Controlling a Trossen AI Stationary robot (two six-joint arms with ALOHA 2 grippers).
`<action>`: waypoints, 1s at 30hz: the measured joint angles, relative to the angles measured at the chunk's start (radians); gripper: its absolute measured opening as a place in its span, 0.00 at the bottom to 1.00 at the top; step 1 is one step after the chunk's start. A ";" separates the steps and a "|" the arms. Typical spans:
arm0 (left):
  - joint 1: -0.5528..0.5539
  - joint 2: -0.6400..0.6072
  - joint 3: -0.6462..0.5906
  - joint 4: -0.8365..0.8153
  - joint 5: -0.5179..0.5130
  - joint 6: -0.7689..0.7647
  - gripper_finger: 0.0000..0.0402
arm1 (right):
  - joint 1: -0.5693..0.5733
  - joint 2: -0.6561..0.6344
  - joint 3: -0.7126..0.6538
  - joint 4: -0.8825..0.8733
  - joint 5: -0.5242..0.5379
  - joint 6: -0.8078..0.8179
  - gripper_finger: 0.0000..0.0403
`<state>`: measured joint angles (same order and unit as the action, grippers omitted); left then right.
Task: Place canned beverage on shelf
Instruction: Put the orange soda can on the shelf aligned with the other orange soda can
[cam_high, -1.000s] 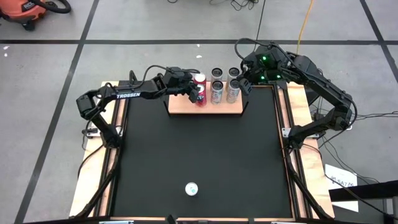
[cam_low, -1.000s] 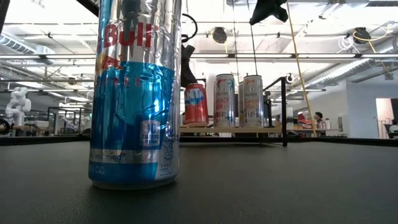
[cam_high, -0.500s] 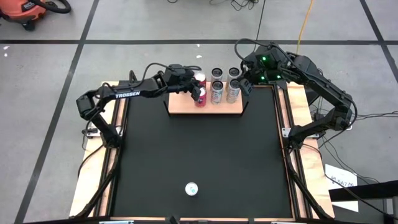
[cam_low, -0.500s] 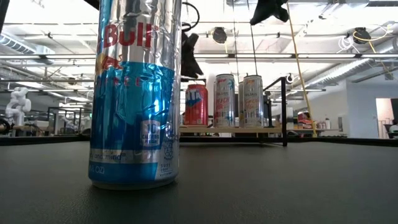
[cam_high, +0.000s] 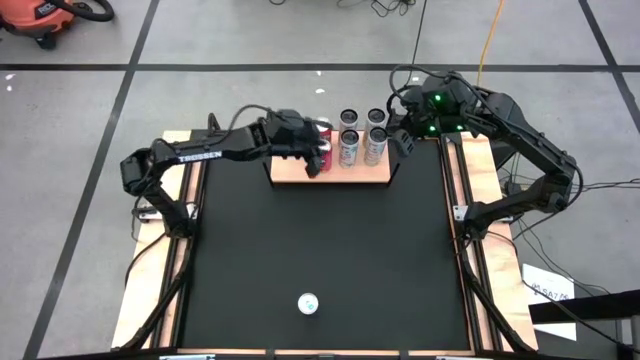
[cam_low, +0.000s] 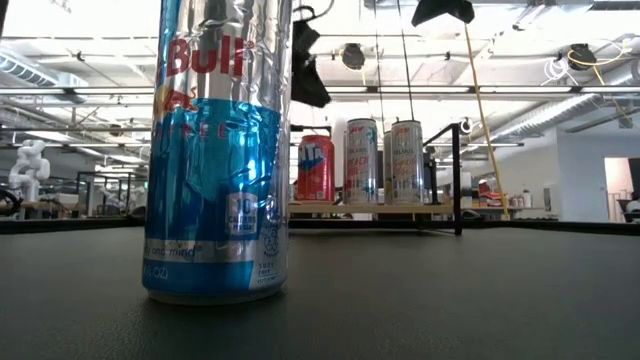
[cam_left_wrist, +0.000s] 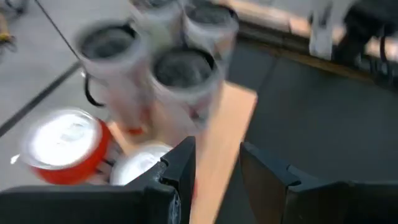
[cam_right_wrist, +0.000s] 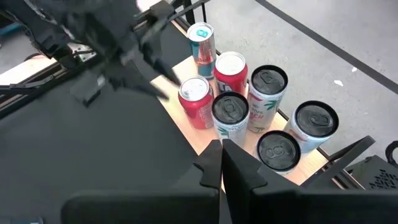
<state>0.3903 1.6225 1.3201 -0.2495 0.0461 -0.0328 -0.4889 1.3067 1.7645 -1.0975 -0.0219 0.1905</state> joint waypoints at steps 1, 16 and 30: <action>-0.010 0.007 -0.002 -0.011 0.002 0.015 0.32 | 0.000 0.000 0.000 0.000 -0.001 0.001 0.00; -0.124 0.129 -0.002 -0.085 -0.188 0.124 0.32 | 0.046 0.000 0.000 -0.038 0.024 0.016 0.00; -0.114 0.185 -0.002 -0.028 -0.240 0.120 0.32 | 0.046 0.000 0.000 -0.038 0.024 0.030 0.00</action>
<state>0.2768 1.8076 1.3182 -0.2773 -0.1937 0.0868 -0.4427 1.3067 1.7645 -1.1356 0.0025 0.2206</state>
